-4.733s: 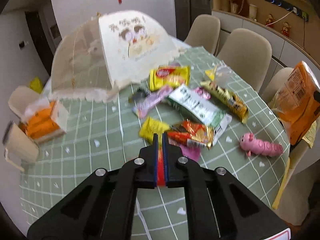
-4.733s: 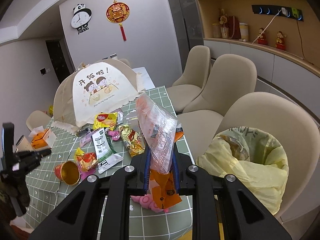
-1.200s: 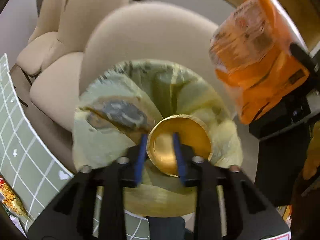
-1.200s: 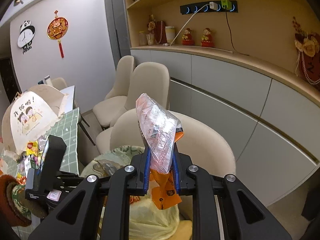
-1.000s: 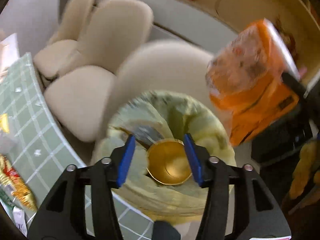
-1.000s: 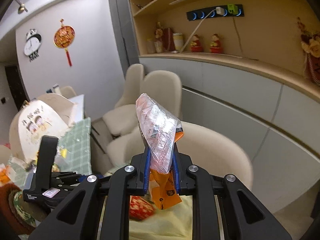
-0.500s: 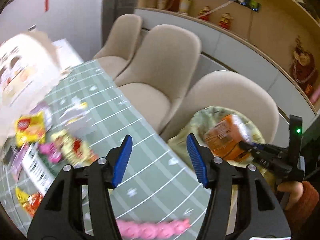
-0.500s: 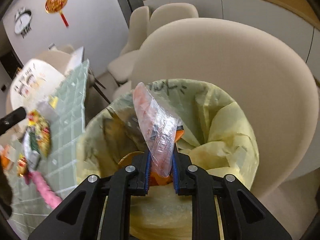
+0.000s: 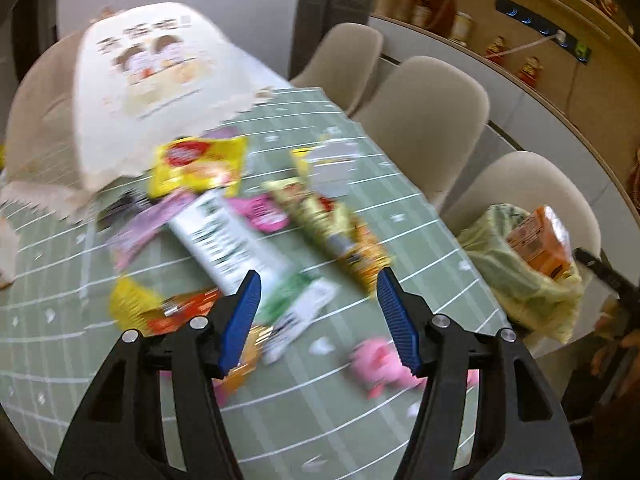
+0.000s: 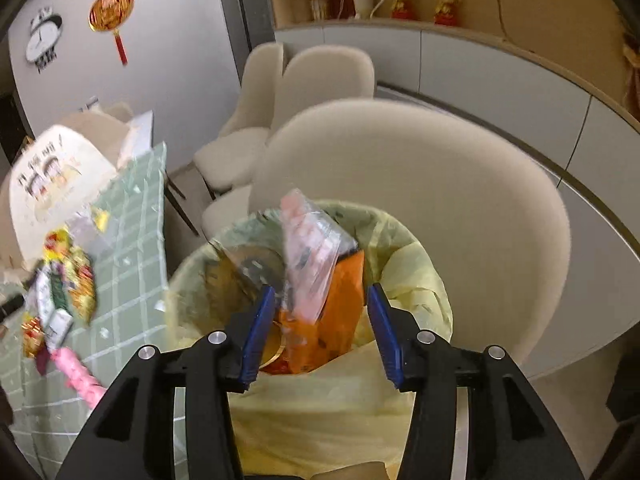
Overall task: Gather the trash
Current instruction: 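Lower the orange bag into the bin and open the right gripper, then grasp the gold crinkly snack bag with the right gripper and lift it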
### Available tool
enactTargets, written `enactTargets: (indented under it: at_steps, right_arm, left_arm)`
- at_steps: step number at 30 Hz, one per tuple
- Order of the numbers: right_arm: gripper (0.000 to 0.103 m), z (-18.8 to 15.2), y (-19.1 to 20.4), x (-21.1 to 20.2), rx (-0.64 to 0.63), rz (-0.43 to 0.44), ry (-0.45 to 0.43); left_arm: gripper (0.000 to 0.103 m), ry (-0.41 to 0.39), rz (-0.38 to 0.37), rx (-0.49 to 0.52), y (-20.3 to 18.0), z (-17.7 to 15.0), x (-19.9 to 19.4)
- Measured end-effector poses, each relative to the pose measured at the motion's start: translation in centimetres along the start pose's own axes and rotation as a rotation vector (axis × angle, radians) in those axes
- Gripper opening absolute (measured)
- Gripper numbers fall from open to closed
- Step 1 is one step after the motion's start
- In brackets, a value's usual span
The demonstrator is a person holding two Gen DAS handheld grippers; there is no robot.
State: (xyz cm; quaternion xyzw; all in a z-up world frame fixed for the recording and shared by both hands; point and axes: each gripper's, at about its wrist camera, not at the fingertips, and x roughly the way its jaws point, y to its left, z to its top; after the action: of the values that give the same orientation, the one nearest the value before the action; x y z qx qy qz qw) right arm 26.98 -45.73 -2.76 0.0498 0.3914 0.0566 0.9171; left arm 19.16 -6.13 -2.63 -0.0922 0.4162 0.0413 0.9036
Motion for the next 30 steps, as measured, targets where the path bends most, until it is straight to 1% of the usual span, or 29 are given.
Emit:
enactTargets:
  at_steps: [1,3,6,7,10,13,15,19,23,26,27,30]
  right_arm:
    - [0.050,-0.1,0.4,-0.6,-0.008,0.010,-0.018]
    - [0.051,-0.3,1.7,-1.4,-0.028,0.031,-0.038]
    - [0.051,-0.7,4.3,-2.4,-0.056,0.101,-0.044]
    - [0.051,-0.9,5.7,-2.8,-0.076,0.136,-0.042]
    - [0.051,-1.5,9.2,-3.4,-0.145,0.193,-0.046]
    - [0.051,-2.4,12.3,-4.2,-0.225,0.257,-0.056]
    - [0.051,-2.9,14.3,-4.2,-0.263,0.283,-0.044]
    - [0.051,-4.1,16.5,-3.3,-0.307,0.285,-0.015]
    - [0.051,-4.8,17.8,-1.8,-0.313,0.277,0.011]
    - [0.051,-4.7,19.0,-0.6,-0.336,0.262,0.035]
    - [0.051,-4.7,19.5,-0.2,-0.345,0.268,0.041]
    - [0.051,-3.8,21.5,1.3,-0.393,0.326,0.062]
  left_arm:
    - [0.057,-0.005,0.023,-0.015,1.1,-0.6,-0.6]
    - [0.057,-0.011,0.057,-0.039,2.8,-1.4,-1.3]
    - [0.057,-0.018,0.117,-0.076,5.4,-2.7,-2.3]
    - [0.057,-0.026,0.148,-0.089,6.7,-3.1,-2.6]
    - [0.057,-0.039,0.210,-0.126,9.5,-3.9,-3.3]
    - [0.057,-0.038,0.237,-0.177,11.9,-4.3,-3.5]
    - [0.058,-0.031,0.224,-0.198,13.0,-4.5,-3.4]
    - [0.058,-0.003,0.168,-0.238,13.9,-4.9,-2.5]
    - [0.058,0.020,0.152,-0.246,13.9,-5.1,-1.3]
    - [0.058,0.024,0.144,-0.240,13.9,-5.1,-1.0]
    - [0.058,0.019,0.142,-0.233,13.9,-5.0,-1.1]
    - [0.058,0.006,0.136,-0.212,13.8,-4.8,-1.3]
